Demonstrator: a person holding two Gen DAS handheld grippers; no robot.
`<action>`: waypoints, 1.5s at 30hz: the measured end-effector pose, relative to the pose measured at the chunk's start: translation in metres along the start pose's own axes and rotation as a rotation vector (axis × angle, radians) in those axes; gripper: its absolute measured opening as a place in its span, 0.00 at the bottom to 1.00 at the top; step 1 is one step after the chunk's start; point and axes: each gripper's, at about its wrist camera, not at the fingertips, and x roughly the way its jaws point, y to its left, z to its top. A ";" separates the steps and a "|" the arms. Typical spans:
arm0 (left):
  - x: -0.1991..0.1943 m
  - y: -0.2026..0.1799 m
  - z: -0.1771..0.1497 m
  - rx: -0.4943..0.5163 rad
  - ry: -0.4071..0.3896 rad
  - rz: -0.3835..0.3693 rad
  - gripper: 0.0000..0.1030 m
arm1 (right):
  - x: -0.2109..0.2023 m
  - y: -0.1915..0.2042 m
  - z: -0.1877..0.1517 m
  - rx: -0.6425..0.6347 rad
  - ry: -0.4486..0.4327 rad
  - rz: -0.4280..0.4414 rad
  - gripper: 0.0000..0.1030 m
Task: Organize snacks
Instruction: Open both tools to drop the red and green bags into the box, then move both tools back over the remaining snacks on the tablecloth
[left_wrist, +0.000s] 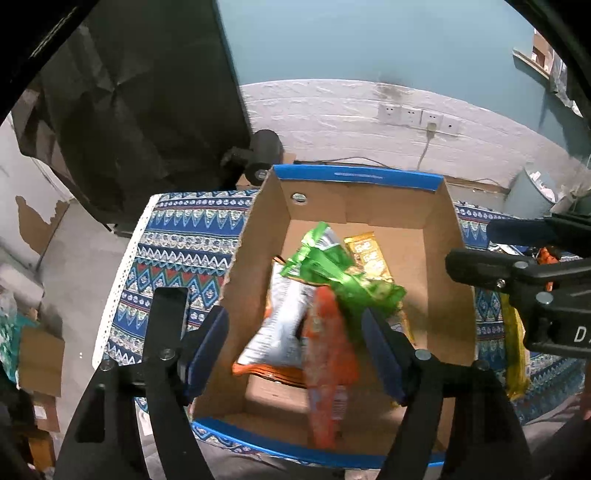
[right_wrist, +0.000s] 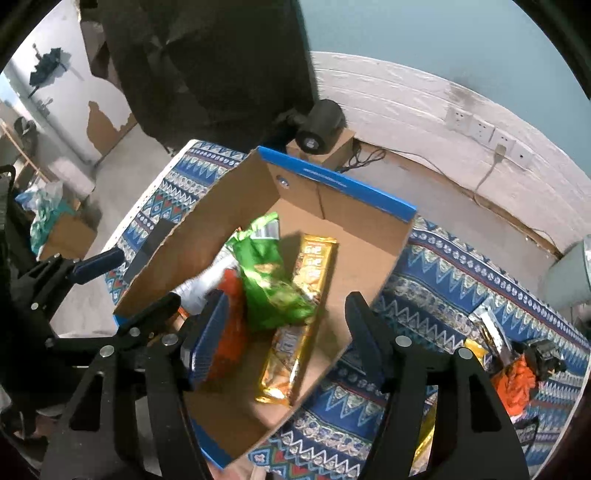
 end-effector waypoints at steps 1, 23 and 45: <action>0.000 -0.002 0.000 0.001 0.002 -0.004 0.74 | -0.001 -0.002 -0.002 0.004 0.000 -0.001 0.64; -0.007 -0.080 0.009 0.100 0.037 -0.086 0.76 | -0.054 -0.075 -0.052 0.098 -0.030 -0.114 0.65; 0.010 -0.180 0.008 0.191 0.140 -0.180 0.76 | -0.111 -0.186 -0.126 0.305 -0.057 -0.262 0.73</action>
